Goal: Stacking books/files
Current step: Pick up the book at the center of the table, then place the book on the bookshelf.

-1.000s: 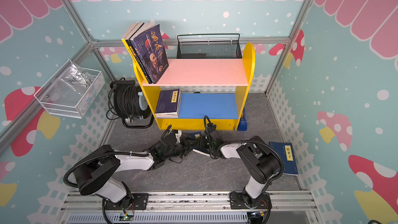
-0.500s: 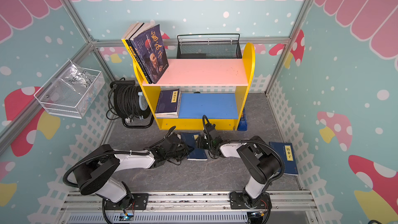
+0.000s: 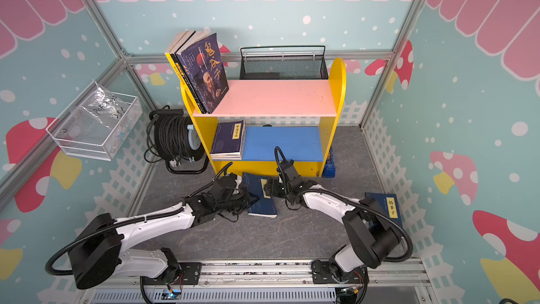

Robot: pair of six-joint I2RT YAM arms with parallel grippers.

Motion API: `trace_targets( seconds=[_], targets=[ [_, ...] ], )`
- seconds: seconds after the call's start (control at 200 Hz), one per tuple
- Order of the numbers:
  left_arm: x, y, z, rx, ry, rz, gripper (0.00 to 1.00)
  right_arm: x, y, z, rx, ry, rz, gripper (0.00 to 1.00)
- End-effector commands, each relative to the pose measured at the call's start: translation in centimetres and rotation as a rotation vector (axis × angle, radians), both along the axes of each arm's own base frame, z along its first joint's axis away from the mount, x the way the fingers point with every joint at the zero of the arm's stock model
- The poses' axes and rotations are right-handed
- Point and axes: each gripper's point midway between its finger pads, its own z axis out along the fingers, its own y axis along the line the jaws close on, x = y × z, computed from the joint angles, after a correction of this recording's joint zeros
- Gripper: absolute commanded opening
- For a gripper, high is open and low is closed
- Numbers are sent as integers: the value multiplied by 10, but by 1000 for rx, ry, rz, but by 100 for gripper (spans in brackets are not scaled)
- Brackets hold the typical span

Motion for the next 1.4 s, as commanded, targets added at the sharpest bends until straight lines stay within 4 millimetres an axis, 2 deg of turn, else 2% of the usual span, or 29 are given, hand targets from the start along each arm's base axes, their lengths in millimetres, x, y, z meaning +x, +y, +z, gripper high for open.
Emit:
trace_targets(
  seconds=[0.0, 0.07, 0.17, 0.255, 0.375, 0.42, 0.62, 0.876, 1.136, 1.396],
  targets=[
    [-5, 1, 73, -77, -134, -70, 0, -2, -19, 41, 64, -62, -41, 88],
    [-12, 11, 96, -55, -165, -112, 0, -8, -20, 76, 169, -143, -4, 97],
    [-16, 25, 121, -42, -215, -157, 0, -25, -11, 126, 318, -267, 108, 99],
    [-12, 33, 136, -72, -247, -163, 0, -43, 1, 159, 442, -330, 222, 99],
    [-10, 30, 157, -147, -278, -211, 0, -67, 14, 195, 659, -389, 340, 98],
    [-10, 30, 163, -152, -296, -220, 0, -72, 14, 203, 726, -404, 355, 98],
    [-4, 31, 183, -185, -342, -214, 0, -83, 16, 206, 739, -410, 401, 97],
    [8, 31, 216, -326, -419, -194, 0, -91, 28, 190, 780, -329, 429, 94],
    [10, 28, 226, -395, -426, -207, 0, -86, 33, 198, 860, -337, 423, 86],
    [9, 29, 226, -405, -430, -204, 0, -80, 32, 211, 974, -354, 399, 69]
  ],
)
